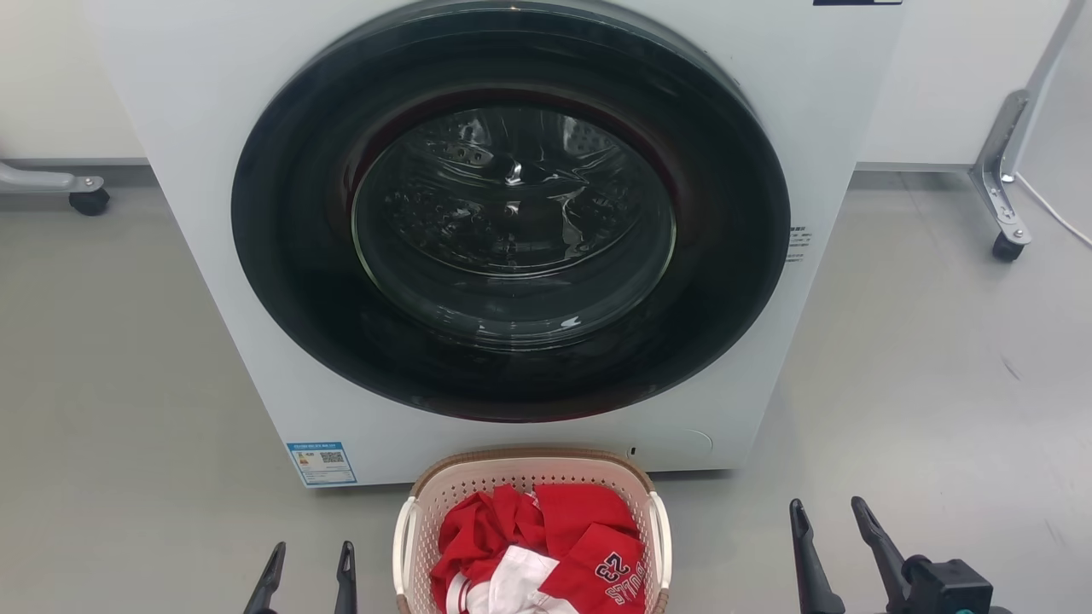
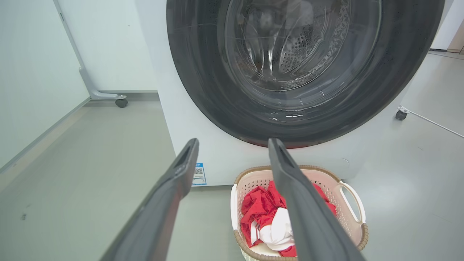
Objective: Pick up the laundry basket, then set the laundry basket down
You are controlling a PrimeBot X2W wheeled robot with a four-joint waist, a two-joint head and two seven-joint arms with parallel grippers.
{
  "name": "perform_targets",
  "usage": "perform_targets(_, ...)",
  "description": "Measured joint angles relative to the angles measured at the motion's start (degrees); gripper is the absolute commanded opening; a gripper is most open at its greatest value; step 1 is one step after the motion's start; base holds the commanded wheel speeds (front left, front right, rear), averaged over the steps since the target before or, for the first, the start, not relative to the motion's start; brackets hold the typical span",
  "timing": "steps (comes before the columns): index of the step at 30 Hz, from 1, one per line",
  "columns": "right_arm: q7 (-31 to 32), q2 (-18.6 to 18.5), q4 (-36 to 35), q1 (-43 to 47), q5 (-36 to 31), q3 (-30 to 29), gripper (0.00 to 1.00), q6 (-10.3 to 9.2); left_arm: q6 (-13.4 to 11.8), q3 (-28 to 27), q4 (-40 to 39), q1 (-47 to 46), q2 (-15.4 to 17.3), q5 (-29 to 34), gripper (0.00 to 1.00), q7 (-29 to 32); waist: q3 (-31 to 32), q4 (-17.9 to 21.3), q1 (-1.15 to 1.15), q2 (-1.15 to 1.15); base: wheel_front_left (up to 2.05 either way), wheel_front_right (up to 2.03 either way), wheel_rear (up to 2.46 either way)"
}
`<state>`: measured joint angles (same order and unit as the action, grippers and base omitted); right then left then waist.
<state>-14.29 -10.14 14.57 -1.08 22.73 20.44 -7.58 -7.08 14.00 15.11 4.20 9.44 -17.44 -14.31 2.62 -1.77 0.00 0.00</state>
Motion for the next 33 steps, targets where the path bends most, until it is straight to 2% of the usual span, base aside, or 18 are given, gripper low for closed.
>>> perform_targets(13, 0.0, 3.5, -12.4, 6.3, -8.9, -5.2, 1.00, 0.00, 0.0, -4.1, -10.4, 4.6, -2.4, 6.8, 1.00, 0.0, -0.6, 0.4, 0.00, 0.00, 0.00, 0.00, 0.00)
perform_targets(33, 0.0, 5.4, -18.1, 7.8, -12.7, -7.3, 1.00, 0.00, 0.0, -4.4, -15.2, 5.7, -3.5, 10.1, 1.00, 0.0, -1.4, 0.4, 0.00, 0.00, 0.00, 0.00, 0.00)
